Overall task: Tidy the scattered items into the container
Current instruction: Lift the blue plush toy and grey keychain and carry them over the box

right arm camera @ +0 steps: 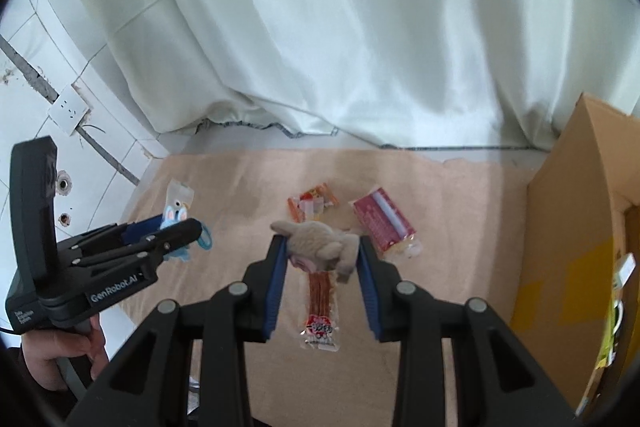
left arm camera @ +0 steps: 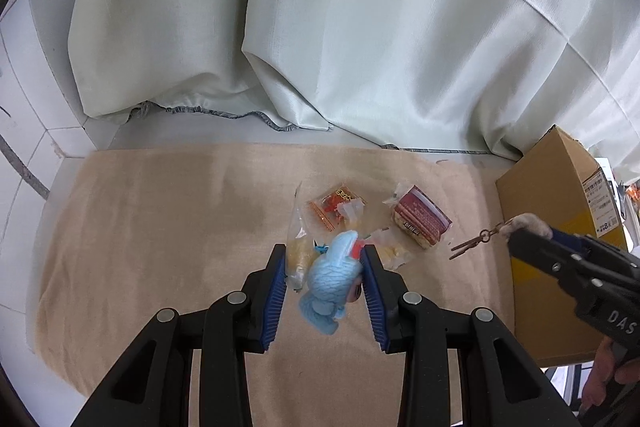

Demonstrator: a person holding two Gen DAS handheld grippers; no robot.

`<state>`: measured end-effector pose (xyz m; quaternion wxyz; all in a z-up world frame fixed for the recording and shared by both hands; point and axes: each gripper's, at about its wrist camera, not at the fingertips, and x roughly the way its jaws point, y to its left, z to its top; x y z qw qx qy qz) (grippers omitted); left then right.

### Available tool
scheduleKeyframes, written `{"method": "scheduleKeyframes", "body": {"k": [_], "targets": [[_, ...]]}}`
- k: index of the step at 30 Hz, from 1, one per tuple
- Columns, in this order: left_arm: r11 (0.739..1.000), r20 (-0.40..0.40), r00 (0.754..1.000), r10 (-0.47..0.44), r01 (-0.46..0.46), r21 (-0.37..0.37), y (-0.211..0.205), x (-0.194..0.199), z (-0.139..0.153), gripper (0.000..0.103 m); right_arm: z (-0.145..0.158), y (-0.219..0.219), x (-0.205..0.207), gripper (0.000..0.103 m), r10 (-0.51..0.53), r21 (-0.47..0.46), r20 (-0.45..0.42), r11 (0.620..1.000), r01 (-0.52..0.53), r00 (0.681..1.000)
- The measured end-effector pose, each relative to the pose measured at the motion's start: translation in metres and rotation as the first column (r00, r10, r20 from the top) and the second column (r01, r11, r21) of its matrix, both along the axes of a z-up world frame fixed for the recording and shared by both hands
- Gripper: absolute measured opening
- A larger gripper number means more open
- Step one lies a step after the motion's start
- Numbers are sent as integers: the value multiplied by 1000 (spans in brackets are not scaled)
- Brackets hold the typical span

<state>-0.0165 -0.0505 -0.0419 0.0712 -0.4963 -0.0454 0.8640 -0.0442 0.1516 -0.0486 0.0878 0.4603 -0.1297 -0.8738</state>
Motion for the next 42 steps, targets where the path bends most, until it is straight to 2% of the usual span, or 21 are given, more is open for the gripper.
{"method": "scheduleKeyframes", "body": {"k": [6,12,22,31,36,42], "targets": [[1000,-4,1000,6,-6,-5,3,3,4,37,-1,0,7,39,2,-7,1,1000,-2,1000],[1000,-30,999,-27,27,-2,14,-2,21,37,14,13,10,39,-19,-5,-37,1000,19,999],[989,-127,982,-142,146,20,77,-25,69,37,52,61,26,39,-115,23,-123,993,119,986],[954,-169,942,-291,299,20,161,-29,91,37,68,127,67,39,-258,58,-157,961,270,953],[921,-170,910,-379,388,21,214,-28,96,37,68,164,99,39,-350,69,-157,929,363,924],[872,-170,860,-481,490,10,274,-17,98,37,59,197,137,39,-452,63,-142,884,464,881]]}}
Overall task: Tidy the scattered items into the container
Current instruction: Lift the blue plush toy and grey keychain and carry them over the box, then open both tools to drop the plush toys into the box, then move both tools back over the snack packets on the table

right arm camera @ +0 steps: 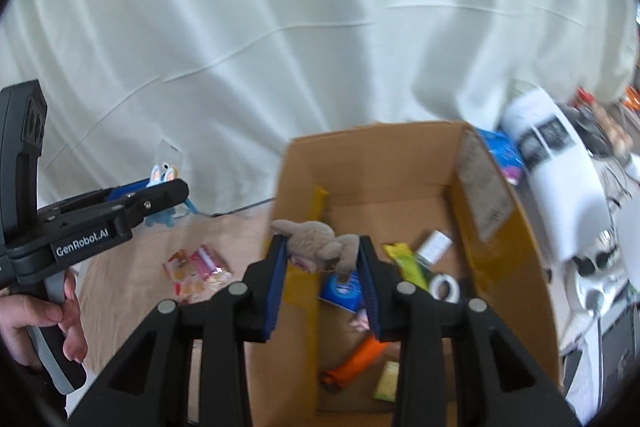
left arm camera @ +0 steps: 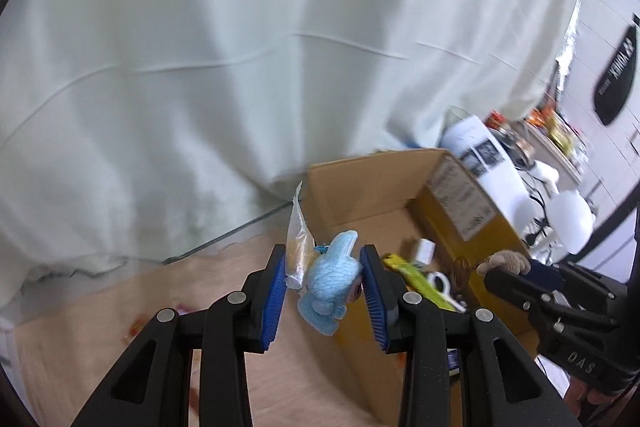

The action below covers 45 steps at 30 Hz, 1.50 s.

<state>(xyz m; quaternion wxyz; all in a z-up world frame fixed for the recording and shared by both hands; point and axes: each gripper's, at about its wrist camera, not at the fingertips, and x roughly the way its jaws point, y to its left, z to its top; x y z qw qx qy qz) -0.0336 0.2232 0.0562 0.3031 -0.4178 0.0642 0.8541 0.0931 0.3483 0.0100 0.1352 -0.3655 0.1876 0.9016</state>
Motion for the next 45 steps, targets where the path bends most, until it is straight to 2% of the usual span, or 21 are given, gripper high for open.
{"method": "scheduleKeyframes", "body": {"k": [7,14,22,27,29,31,32,35,36,40,45], "targets": [[994,12,994,-108,108,-28,65,16,-10,37,-17,27,37,39,-77,-19,23,997,78,997],[983,28,985,-169,170,-65,113,31,-27,37,-33,39,57,39,-126,-52,43,990,128,991],[974,62,979,-196,201,-100,136,36,-51,38,-50,44,64,39,-136,-84,86,986,143,987],[976,138,975,-172,188,-113,146,29,-68,39,-54,41,64,40,-146,-83,107,984,155,983],[977,109,982,-154,168,-133,146,30,-68,50,-56,39,63,46,-148,-67,130,985,157,980],[978,92,985,-148,159,-136,143,30,-66,98,-56,37,62,63,-153,-55,136,985,162,979],[979,91,984,-150,161,-128,142,29,-64,103,-56,37,62,66,-153,-51,136,986,162,979],[983,86,986,-145,154,-101,139,27,-58,103,-54,34,60,91,-160,-18,142,986,165,977],[985,82,987,-138,145,-97,137,25,-56,103,-53,33,59,102,-160,-5,142,987,162,977],[989,81,990,-118,124,-77,127,19,-50,103,-50,27,55,103,-139,43,137,990,134,981],[994,67,994,-86,91,-69,112,14,-43,103,-45,20,50,103,-131,51,108,991,126,985]]}}
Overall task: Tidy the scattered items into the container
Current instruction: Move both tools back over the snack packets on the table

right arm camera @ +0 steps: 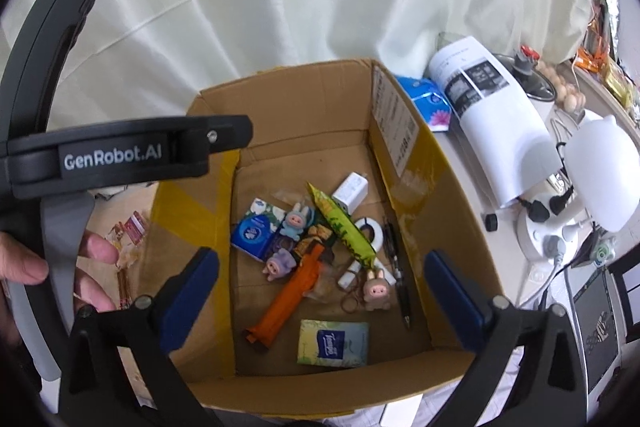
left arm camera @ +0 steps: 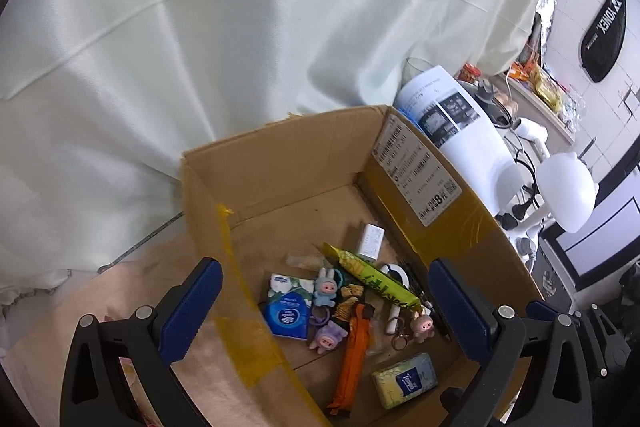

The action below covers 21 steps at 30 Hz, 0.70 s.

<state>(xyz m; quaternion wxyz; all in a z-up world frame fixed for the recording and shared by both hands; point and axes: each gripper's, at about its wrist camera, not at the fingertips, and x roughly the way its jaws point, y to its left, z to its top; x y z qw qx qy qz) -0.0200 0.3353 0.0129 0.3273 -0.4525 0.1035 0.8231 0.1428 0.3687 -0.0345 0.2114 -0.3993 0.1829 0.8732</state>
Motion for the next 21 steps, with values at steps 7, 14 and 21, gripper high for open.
{"method": "scheduleKeyframes", "body": {"k": [7,14,21], "targets": [[996,1,996,91,-91,21,-49,-19,5,103,9,-16,-20,103,41,-17,-56,999,-42,998],[973,7,973,232,-232,17,-129,-45,15,103,22,-50,-55,103,115,-17,-98,993,-117,989],[924,-38,923,382,-382,12,-221,-56,27,103,35,-93,-97,103,229,-14,-133,972,-233,964]]}}
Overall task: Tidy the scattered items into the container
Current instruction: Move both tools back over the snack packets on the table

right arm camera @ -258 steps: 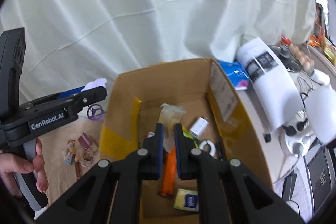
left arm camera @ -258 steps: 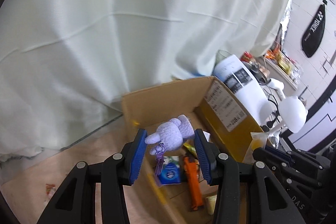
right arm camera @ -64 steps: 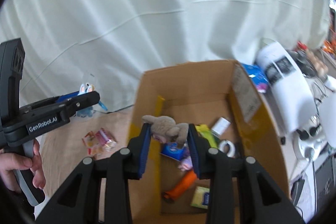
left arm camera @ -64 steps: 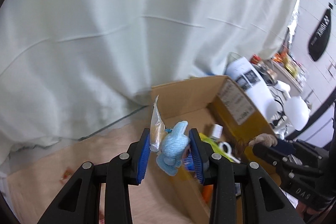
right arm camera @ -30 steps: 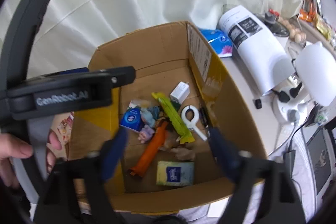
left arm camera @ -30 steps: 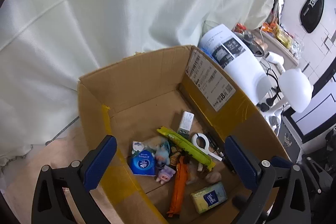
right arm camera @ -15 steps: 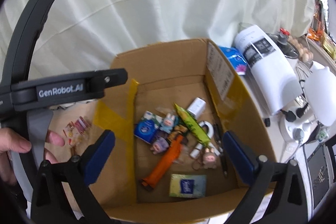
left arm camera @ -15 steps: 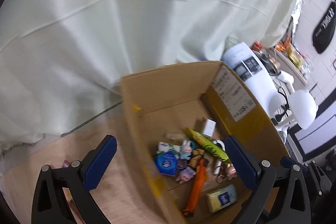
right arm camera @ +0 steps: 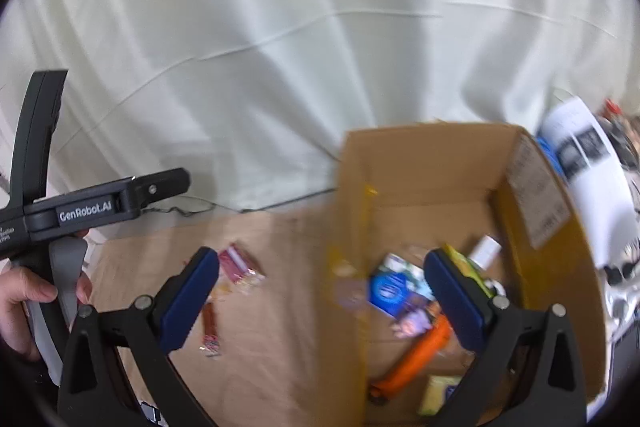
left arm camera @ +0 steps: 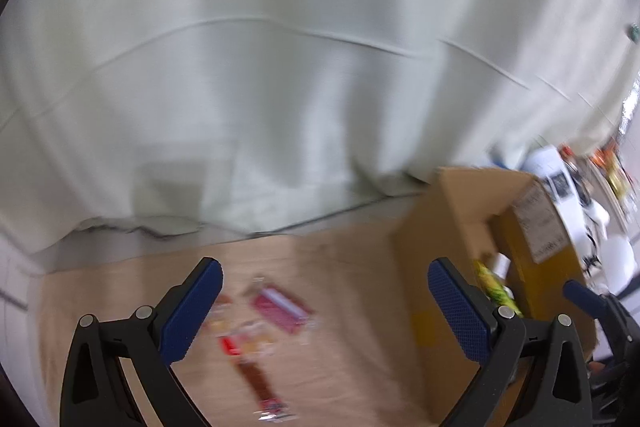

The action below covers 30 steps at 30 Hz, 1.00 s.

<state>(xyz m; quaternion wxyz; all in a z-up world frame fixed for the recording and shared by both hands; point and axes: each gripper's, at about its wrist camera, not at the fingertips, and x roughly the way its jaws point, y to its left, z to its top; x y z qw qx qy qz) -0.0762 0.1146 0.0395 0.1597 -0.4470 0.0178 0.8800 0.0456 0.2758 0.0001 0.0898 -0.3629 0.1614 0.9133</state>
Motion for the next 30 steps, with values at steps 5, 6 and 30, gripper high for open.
{"method": "scheduleKeyframes", "body": {"k": [5,6,30], "targets": [[994,-18,993,113,-113,-1,-61,0,1,103,5,-34,-30,103,79,20,1,997,-79,997],[991,-20,991,131,-130,5,-69,-1,1,103,5,-41,-36,103,97,21,3,995,-97,995],[983,189,965,184,-178,-47,-130,-17,-130,60,-105,-113,-112,103,170,36,235,982,-184,957]]}}
